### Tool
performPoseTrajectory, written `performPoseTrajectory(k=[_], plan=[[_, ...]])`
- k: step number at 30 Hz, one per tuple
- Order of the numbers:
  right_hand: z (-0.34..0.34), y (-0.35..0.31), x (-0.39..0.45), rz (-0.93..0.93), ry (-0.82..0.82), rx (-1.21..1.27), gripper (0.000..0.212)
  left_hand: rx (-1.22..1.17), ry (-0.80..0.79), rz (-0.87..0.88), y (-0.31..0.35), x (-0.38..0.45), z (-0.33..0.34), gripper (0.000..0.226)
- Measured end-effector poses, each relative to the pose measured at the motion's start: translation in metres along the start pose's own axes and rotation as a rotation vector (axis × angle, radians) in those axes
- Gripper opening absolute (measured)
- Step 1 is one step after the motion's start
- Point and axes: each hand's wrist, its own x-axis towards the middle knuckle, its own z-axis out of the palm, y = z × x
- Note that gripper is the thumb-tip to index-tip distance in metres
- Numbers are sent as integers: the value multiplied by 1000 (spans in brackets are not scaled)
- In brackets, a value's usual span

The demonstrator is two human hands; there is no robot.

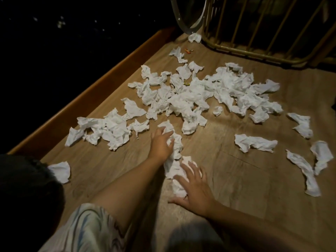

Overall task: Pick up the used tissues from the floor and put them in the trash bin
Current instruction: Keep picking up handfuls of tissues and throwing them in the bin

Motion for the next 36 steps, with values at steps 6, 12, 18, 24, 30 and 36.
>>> performPoseTrajectory(k=[6, 12, 18, 24, 30, 36], plan=[[7, 17, 4, -196, 114, 118, 23, 142, -277, -2, -23, 7, 15, 96], [-2, 31, 13, -59, 116, 139, 30, -139, -44, 73, -68, -34, 13, 75], [-23, 18, 30, 24, 118, 145, 16, -189, 201, -140, -85, -63, -10, 38], [-43, -10, 50, 320, 252, 476, 25, -432, 440, -475, -84, -69, -77, 33], [-83, -93, 86, 210, 269, 611, 26, -243, 386, -181, -82, -80, -175, 38], [-116, -204, 114, -42, 334, 826, 25, -265, 464, -143, -46, -127, -282, 37]])
